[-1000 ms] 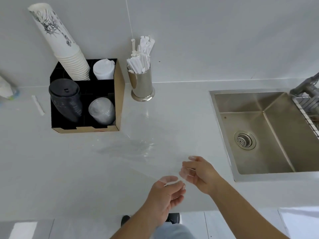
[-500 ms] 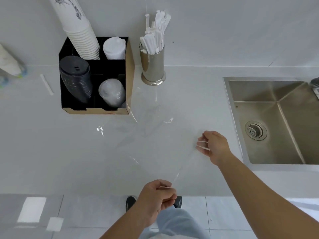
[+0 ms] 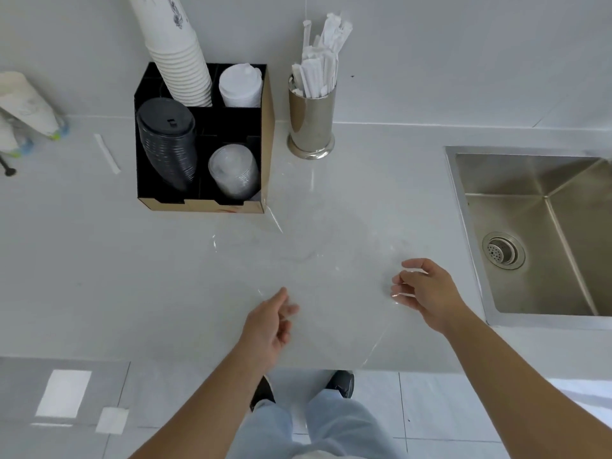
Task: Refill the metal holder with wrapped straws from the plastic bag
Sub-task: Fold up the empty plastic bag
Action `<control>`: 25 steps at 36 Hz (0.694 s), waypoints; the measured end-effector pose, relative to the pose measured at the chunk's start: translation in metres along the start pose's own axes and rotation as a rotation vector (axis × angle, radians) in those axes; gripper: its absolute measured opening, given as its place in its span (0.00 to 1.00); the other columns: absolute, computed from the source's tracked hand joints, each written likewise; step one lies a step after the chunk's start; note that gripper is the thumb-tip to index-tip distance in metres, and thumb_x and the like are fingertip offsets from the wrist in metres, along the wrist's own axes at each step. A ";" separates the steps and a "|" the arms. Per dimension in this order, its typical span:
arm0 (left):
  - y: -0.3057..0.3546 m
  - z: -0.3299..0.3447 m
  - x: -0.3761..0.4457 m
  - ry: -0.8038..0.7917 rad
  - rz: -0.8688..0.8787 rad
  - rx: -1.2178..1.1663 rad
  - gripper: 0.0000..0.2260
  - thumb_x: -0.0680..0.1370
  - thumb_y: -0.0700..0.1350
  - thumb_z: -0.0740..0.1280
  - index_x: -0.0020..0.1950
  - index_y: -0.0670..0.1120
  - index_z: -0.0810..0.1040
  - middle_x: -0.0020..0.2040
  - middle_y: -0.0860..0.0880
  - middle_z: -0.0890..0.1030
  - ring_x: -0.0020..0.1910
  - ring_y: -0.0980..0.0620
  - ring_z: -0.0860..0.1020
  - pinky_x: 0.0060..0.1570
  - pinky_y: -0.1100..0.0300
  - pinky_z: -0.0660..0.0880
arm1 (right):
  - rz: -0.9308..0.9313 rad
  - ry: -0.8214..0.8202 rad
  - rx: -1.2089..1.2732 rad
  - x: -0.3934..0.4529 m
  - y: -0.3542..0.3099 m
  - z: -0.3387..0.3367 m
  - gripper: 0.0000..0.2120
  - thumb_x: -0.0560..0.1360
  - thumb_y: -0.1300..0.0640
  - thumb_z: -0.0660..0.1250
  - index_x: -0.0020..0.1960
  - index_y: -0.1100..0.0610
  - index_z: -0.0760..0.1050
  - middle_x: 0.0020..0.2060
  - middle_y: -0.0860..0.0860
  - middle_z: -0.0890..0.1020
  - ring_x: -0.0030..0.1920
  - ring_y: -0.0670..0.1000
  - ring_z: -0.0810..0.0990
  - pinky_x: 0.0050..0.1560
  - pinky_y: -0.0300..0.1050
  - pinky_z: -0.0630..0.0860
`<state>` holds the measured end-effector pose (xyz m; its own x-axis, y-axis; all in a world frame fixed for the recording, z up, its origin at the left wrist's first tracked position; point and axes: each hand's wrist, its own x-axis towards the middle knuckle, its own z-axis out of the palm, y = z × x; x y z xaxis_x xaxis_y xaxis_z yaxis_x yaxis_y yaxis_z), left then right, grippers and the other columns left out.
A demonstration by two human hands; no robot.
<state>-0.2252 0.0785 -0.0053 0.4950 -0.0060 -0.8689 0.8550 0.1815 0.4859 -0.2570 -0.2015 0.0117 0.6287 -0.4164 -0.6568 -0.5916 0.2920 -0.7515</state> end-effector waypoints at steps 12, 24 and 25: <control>-0.010 -0.062 -0.018 0.071 0.089 0.103 0.03 0.76 0.40 0.69 0.44 0.42 0.80 0.30 0.50 0.80 0.22 0.55 0.68 0.22 0.64 0.64 | 0.011 -0.020 -0.069 -0.003 0.013 0.002 0.07 0.76 0.68 0.65 0.49 0.60 0.78 0.38 0.57 0.82 0.35 0.55 0.80 0.39 0.50 0.82; -0.013 -0.132 -0.033 0.129 0.126 -0.121 0.03 0.77 0.37 0.69 0.43 0.40 0.80 0.33 0.45 0.83 0.31 0.50 0.78 0.30 0.60 0.78 | 0.002 -0.122 -0.180 -0.002 0.010 0.074 0.08 0.77 0.68 0.62 0.46 0.59 0.77 0.36 0.57 0.83 0.30 0.53 0.81 0.34 0.46 0.80; -0.014 -0.135 -0.033 0.134 0.123 -0.134 0.03 0.77 0.37 0.69 0.44 0.39 0.80 0.33 0.45 0.83 0.31 0.50 0.78 0.30 0.61 0.79 | 0.001 -0.132 -0.184 -0.003 0.009 0.079 0.08 0.77 0.68 0.62 0.46 0.59 0.77 0.36 0.57 0.83 0.29 0.54 0.81 0.34 0.47 0.81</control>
<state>-0.2741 0.2090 0.0040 0.5614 0.1529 -0.8133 0.7570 0.3022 0.5794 -0.2240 -0.1296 0.0020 0.6817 -0.2966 -0.6688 -0.6665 0.1252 -0.7349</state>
